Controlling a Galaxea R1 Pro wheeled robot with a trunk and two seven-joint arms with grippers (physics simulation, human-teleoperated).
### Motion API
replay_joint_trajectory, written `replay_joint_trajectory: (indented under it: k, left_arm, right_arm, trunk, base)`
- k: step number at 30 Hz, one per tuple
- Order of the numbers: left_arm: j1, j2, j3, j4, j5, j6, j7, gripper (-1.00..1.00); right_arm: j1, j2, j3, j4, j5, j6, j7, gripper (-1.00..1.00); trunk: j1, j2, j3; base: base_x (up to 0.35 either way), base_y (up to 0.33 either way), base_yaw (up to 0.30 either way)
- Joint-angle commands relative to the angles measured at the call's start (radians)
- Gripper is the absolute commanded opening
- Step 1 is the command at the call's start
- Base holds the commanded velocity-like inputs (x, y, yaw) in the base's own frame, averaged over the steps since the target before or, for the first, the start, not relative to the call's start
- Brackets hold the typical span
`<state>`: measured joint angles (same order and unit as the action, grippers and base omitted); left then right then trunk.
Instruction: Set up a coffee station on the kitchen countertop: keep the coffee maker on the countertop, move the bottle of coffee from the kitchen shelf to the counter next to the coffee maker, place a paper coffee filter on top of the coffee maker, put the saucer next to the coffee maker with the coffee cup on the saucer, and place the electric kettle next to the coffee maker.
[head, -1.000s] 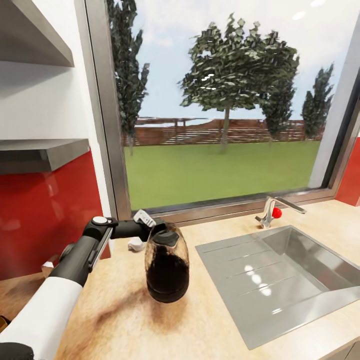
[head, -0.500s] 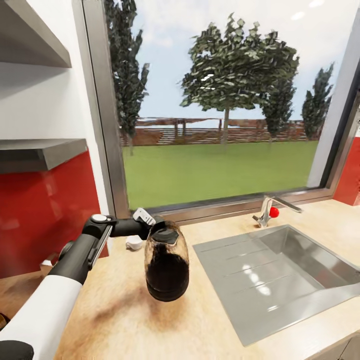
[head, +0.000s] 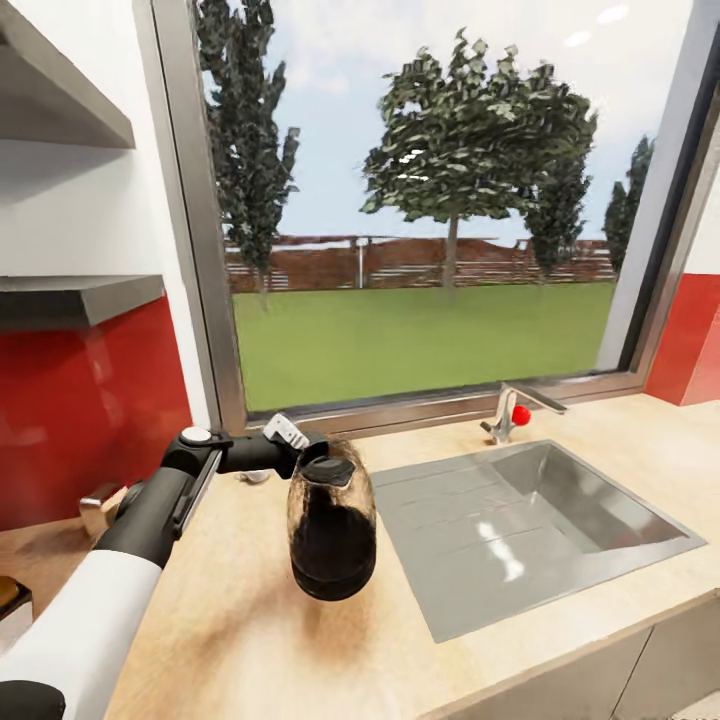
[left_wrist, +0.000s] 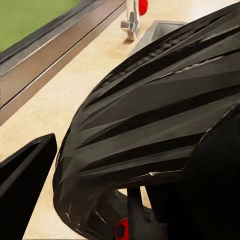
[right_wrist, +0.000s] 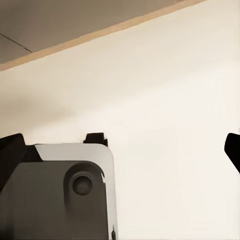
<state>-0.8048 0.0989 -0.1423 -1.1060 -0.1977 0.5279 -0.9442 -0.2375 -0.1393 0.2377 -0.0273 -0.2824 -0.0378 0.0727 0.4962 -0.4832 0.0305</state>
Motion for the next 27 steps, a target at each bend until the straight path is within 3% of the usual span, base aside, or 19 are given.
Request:
replay_joint_trajectory:
  k: [1, 6, 17, 19, 20, 23, 27]
  left_arm:
    - [-0.001, 0.001, -0.001, -0.001, -0.005, 0.004, -0.001, -1.0]
    - [-0.001, 0.002, 0.0, -0.003, -0.007, 0.004, 0.0, -1.0]
    - [0.008, -0.005, 0.005, -0.002, -0.011, 0.002, 0.028, -1.0]
    - [0.012, -0.006, 0.009, -0.002, -0.01, 0.0, 0.084, -1.0]
    - [0.017, -0.009, 0.009, -0.002, -0.002, 0.0, 0.191, -1.0]
    - [0.018, -0.014, 0.011, -0.003, 0.009, -0.001, 0.239, -1.0]
    - [0.019, -0.053, 0.021, -0.002, 0.075, -0.004, 0.452, -1.0]
  right_arm:
    - [0.0, 0.0, 0.008, 0.001, -0.011, -0.004, 0.004, 1.0]
    - [0.0, 0.0, 0.008, 0.001, -0.011, -0.004, 0.004, 1.0]
    - [0.0, 0.0, 0.008, 0.001, -0.01, -0.004, 0.004, 1.0]
    - [0.0, 0.0, 0.008, 0.001, -0.01, -0.004, 0.004, 1.0]
    - [0.0, 0.0, 0.008, 0.0, -0.011, -0.004, 0.004, 1.0]
    - [0.0, 0.0, 0.008, 0.0, -0.011, -0.004, 0.004, 1.0]
    - [0.0, 0.0, 0.008, 0.0, -0.011, -0.004, 0.004, 1.0]
  trunk:
    - [0.0, -0.001, 0.0]
    - [0.0, -0.001, 0.0]
    - [0.0, -0.001, 0.0]
    - [0.0, -0.001, 0.0]
    - [0.0, -0.001, 0.0]
    - [0.0, -0.001, 0.0]
    - [0.0, -0.001, 0.0]
  base:
    - [-0.305, -0.037, 0.157]
    - [-0.22, -0.012, 0.239]
    - [-0.018, -0.001, 0.256]
    - [0.0, 0.0, 0.048]
    - [0.0, 0.0, 0.004]
    - [0.0, 0.0, 0.002]
    - [0.0, 0.0, 0.01]
